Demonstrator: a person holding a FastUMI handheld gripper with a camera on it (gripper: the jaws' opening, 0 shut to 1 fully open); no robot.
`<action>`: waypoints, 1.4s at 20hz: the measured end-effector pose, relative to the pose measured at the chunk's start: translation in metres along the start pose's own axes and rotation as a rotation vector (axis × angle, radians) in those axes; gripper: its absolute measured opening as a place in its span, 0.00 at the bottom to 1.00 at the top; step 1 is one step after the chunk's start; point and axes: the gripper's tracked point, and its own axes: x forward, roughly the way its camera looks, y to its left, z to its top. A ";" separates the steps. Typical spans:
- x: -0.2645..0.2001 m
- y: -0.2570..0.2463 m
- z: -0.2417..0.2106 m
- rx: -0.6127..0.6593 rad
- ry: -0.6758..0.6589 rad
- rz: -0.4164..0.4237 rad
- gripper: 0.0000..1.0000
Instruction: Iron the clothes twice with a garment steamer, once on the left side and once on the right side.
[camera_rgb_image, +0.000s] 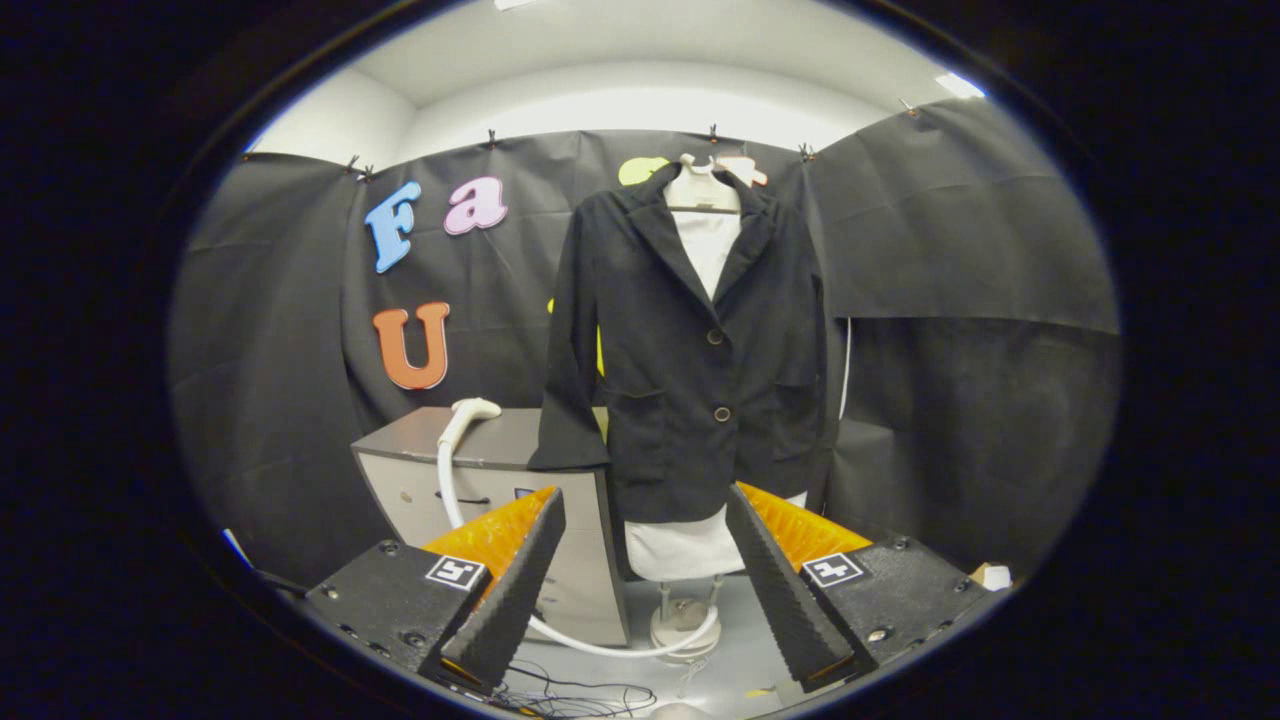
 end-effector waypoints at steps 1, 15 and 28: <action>0.005 0.006 0.001 0.001 0.006 0.008 1.00; 0.175 0.196 0.038 -0.028 0.144 0.224 1.00; 0.349 0.328 -0.022 -0.128 0.383 0.253 0.99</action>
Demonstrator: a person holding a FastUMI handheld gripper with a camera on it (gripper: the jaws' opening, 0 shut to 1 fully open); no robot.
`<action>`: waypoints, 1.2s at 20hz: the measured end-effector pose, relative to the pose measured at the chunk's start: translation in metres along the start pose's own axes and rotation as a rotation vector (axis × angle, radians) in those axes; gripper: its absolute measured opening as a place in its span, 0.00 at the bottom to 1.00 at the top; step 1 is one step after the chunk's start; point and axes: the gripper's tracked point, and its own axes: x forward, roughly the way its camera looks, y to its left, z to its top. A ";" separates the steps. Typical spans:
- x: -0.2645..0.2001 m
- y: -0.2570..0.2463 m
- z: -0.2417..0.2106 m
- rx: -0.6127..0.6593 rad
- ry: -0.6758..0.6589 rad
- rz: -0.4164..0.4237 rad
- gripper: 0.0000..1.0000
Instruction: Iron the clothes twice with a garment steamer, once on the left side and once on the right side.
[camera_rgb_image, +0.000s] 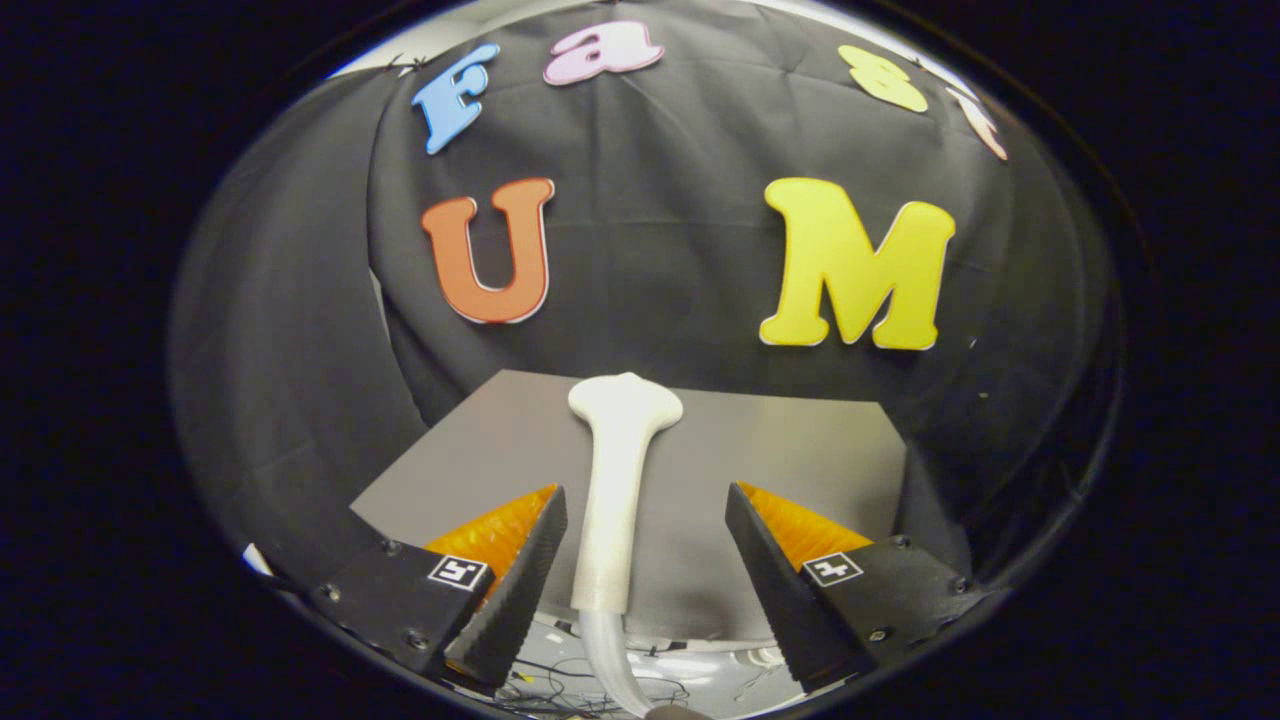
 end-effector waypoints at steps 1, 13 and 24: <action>0.013 0.003 -0.004 0.003 0.024 0.007 0.99; 0.052 0.013 -0.025 -0.001 0.187 0.010 0.51; 0.011 0.010 0.000 -0.007 0.056 0.075 0.34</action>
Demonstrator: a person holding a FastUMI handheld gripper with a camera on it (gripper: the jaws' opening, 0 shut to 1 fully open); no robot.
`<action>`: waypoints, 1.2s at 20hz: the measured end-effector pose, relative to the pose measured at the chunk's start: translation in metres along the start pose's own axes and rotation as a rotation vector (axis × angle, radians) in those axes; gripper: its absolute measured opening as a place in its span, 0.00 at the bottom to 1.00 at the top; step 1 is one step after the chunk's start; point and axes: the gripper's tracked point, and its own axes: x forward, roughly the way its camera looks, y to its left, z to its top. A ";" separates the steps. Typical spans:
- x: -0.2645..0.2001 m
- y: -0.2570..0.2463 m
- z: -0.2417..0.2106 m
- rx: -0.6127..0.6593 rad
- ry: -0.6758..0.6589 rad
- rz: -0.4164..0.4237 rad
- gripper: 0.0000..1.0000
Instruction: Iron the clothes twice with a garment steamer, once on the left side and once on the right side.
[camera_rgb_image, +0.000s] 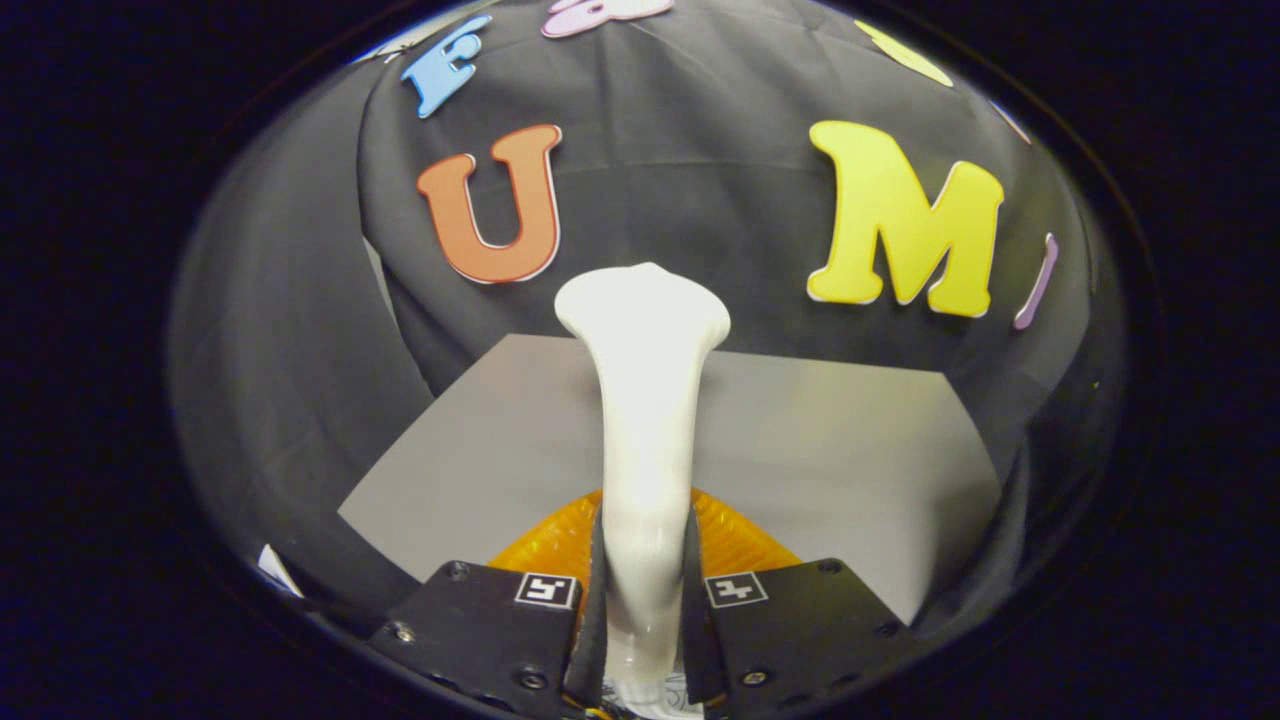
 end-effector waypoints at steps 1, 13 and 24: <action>-0.011 0.001 -0.001 0.004 -0.014 0.015 0.34; -0.176 -0.047 -0.029 0.070 -0.189 0.098 0.33; -0.317 -0.151 -0.044 0.147 -0.349 -0.030 0.33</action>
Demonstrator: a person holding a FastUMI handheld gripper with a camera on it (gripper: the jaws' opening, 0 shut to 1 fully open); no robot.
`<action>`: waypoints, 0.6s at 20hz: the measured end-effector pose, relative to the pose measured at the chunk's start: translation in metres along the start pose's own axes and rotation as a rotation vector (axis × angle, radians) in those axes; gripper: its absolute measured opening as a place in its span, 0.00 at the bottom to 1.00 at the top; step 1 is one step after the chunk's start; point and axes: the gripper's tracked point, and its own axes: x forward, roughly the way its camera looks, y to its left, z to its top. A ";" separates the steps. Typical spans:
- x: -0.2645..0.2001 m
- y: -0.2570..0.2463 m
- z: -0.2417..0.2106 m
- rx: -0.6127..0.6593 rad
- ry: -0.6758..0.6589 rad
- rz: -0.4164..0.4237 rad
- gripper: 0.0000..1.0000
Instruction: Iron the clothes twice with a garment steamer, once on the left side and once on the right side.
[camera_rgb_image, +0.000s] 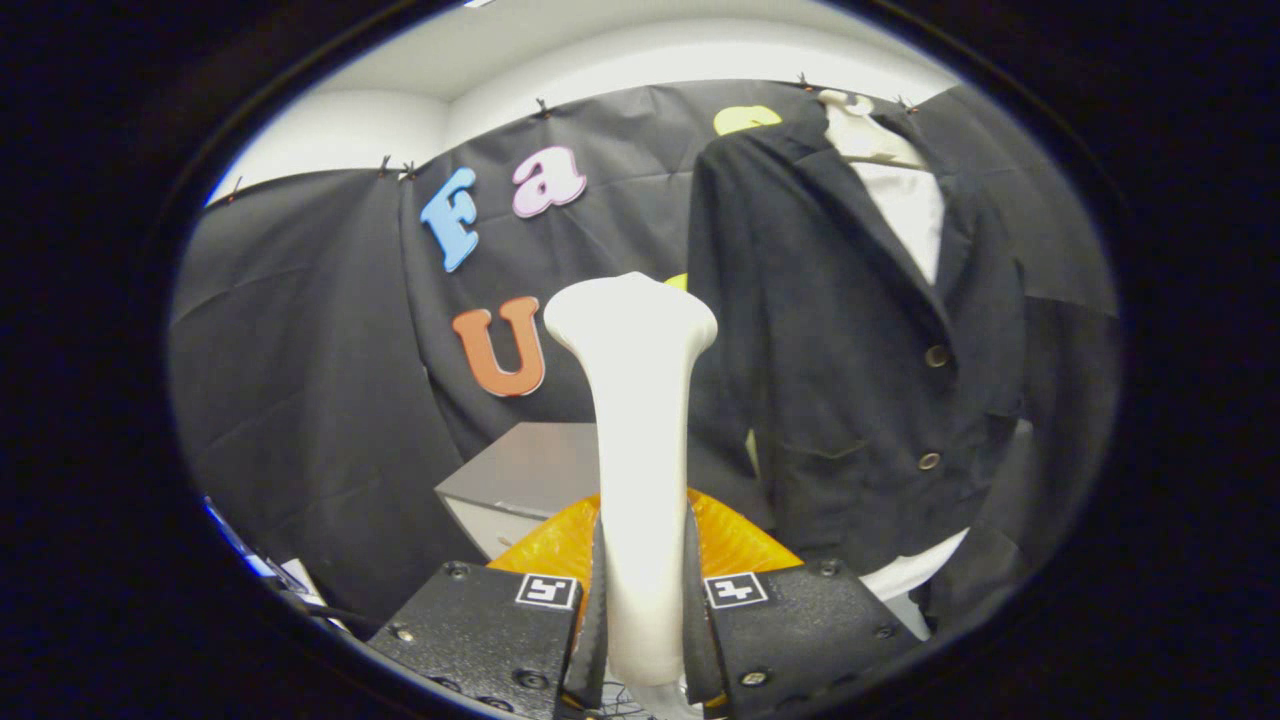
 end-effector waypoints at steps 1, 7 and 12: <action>-0.008 -0.012 0.004 0.004 -0.012 -0.025 0.33; -0.039 -0.092 0.029 0.027 -0.089 -0.208 0.33; -0.046 -0.141 0.041 0.022 -0.118 -0.321 0.33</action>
